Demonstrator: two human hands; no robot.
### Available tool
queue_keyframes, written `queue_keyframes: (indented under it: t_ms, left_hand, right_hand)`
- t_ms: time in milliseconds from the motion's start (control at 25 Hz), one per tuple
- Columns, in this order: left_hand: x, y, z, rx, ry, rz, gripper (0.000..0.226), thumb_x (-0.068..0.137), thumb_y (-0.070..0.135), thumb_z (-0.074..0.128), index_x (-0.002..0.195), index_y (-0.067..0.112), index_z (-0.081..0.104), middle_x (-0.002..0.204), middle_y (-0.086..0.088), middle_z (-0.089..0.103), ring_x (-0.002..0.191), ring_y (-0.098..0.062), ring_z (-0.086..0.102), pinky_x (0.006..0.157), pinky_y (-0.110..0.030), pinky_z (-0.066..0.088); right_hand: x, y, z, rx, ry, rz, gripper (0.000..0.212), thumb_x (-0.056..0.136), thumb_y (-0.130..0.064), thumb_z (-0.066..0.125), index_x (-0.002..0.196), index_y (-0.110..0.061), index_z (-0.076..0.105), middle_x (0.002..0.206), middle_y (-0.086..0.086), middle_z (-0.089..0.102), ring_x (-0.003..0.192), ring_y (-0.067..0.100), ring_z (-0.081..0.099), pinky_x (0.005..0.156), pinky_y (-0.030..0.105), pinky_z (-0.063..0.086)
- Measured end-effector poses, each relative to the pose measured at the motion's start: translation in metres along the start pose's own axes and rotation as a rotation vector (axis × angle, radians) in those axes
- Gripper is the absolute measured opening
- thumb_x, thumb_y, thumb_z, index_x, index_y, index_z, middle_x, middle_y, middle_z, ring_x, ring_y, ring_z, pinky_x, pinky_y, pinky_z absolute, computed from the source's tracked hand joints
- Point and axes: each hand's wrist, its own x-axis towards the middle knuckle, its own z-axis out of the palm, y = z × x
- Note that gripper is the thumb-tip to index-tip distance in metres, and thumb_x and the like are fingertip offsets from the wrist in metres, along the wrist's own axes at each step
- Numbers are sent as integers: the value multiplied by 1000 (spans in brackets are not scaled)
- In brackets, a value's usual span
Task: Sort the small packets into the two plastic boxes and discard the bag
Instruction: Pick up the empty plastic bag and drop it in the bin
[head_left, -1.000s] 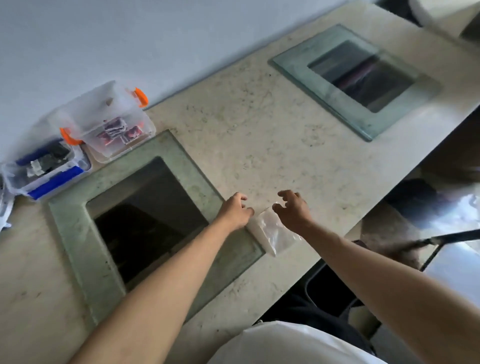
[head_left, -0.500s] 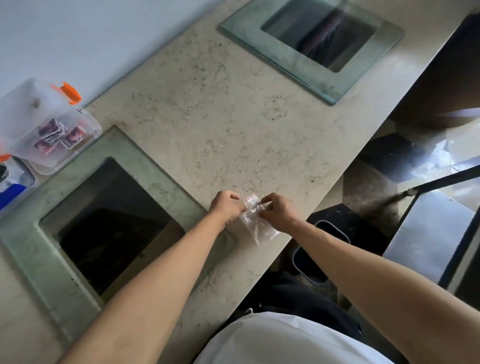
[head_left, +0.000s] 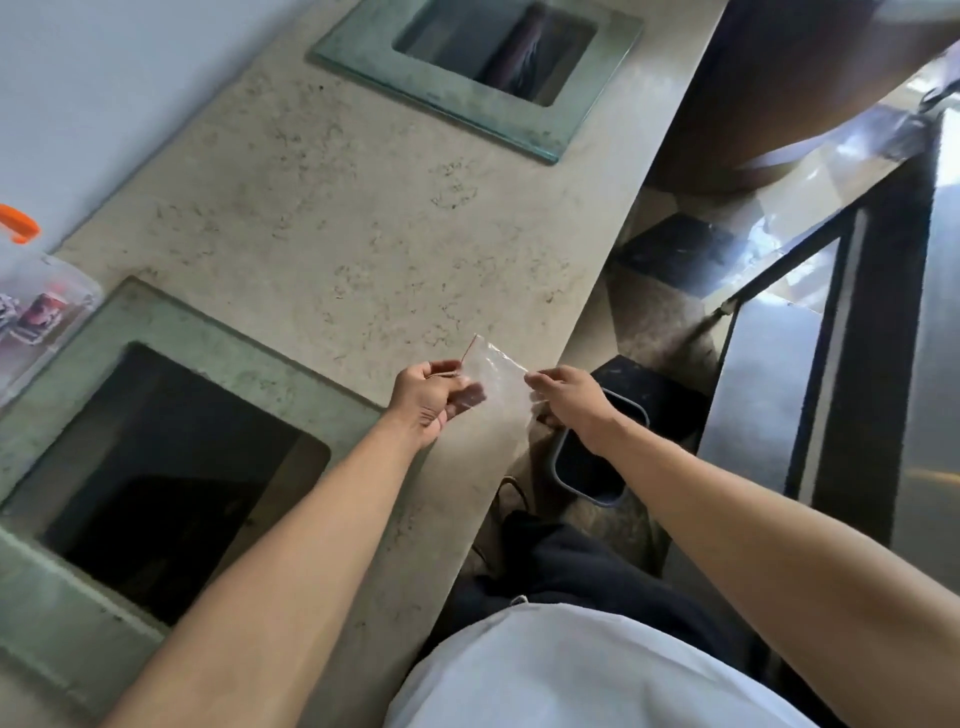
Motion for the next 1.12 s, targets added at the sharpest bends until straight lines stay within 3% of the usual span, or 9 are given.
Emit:
queue_keyframes:
  t_ms: [160,240,320,440,760,920,1040,1120]
  left_hand:
    - [-8,-15,41,148,-69,29,22,86,-15,63,95,3,57,82,-19,66,64,-27,70,71,-44,63]
    - [-13,-25,71,272,-112,44,20,85,-10,67,94,5,60,80,-14,66,58,-20,67,57,-34,60]
    - [-16,-38,104,382,-174,32,12,87,1,71,96,5,63,79,-12,67,54,-14,66,46,-25,54]
    - [-11,-56,150,537,-196,43,10,92,15,70,91,6,66,75,-8,67,62,-17,64,44,-23,52]
    - [49,-144,209,732,-102,-49,9,92,18,69,87,11,70,73,-3,70,62,-15,64,55,-29,55]
    - [109,-207,206,872,-69,-75,16,92,11,67,76,14,68,68,-6,65,57,-15,59,50,-25,51]
    - [168,-256,193,997,-57,-86,11,79,15,70,69,21,71,68,-6,71,64,-25,65,64,-37,61]
    - [212,-290,182,1054,-39,-87,4,72,24,71,68,25,74,73,0,75,75,-26,72,76,-45,63]
  right_hand:
    - [-24,29,-38,297,78,29,17,92,-18,69,97,-2,73,82,11,69,70,26,57,61,34,49]
    - [-30,41,-65,405,175,37,7,89,-14,73,92,-8,74,80,7,69,66,19,59,59,30,51]
    - [-31,57,-95,447,244,46,11,85,-12,76,95,-7,74,81,6,69,67,16,62,63,29,54]
    - [-30,76,-131,474,287,60,19,86,-11,76,102,-1,72,82,9,67,60,13,59,52,22,51]
    - [11,170,-177,558,273,283,8,89,-12,70,86,-5,72,61,5,61,49,12,50,45,19,41]
    - [63,234,-174,534,332,362,13,89,-8,69,76,-9,71,62,5,62,47,9,52,45,18,42]
    - [114,288,-162,417,378,394,8,89,-13,70,83,-16,74,73,-3,70,62,6,61,53,14,47]
    - [149,321,-153,329,412,396,7,87,-15,71,88,-20,76,83,-8,73,78,6,66,67,13,51]
